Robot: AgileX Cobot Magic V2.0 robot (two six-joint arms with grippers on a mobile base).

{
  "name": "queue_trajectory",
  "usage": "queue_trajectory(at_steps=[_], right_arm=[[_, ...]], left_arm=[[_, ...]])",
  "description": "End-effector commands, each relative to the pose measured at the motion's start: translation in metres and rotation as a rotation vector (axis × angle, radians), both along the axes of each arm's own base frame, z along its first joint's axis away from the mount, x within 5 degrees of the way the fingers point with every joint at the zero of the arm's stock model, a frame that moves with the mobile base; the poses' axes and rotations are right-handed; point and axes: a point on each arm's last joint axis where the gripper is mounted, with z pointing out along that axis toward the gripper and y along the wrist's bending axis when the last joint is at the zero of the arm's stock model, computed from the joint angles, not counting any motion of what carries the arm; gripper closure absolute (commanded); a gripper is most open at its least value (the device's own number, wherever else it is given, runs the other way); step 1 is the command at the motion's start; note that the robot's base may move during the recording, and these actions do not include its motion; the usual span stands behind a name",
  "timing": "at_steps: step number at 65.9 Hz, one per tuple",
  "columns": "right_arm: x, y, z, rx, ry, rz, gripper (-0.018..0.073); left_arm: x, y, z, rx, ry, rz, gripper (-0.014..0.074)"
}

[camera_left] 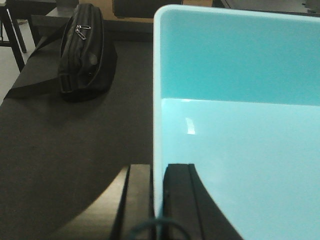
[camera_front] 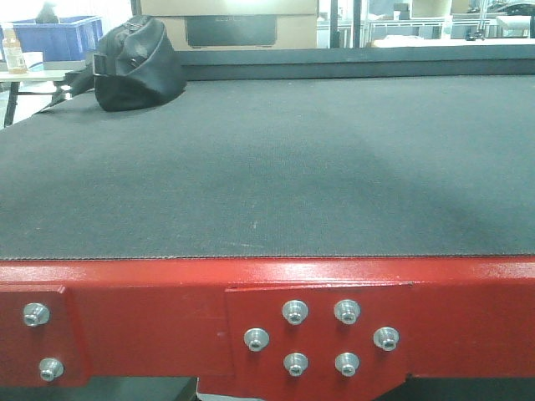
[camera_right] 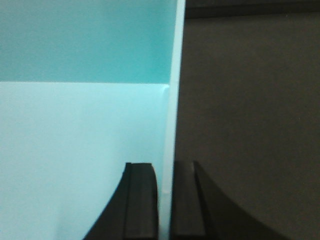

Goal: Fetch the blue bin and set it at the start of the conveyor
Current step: 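Drive up to the red-framed conveyor and stop at its near edge, then lower the bin onto the black conveyor belt with both grippers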

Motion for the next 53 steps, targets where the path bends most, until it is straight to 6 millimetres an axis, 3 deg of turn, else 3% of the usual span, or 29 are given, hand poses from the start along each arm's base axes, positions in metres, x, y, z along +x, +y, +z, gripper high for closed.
queue_trajectory(at_steps=[1,28,44,53], right_arm=[[-0.004,-0.001,0.010,-0.005,-0.059,0.012,0.0713],[0.015,0.010,-0.007,0.014,0.009,0.028,0.0713],[0.054,0.028,-0.032,0.005,0.002,0.069,0.0713],[0.085,0.020,-0.060,0.031,0.071,0.000,0.0713]], left_arm=[[-0.003,0.002,0.010,0.001,-0.063,-0.016,0.0707],[0.003,0.000,0.004,-0.039,-0.026,-0.026,0.0707],[0.053,-0.003,-0.035,-0.112,0.122,-0.084,0.0707],[0.084,-0.005,-0.061,-0.141,0.173,-0.120,0.0707]])
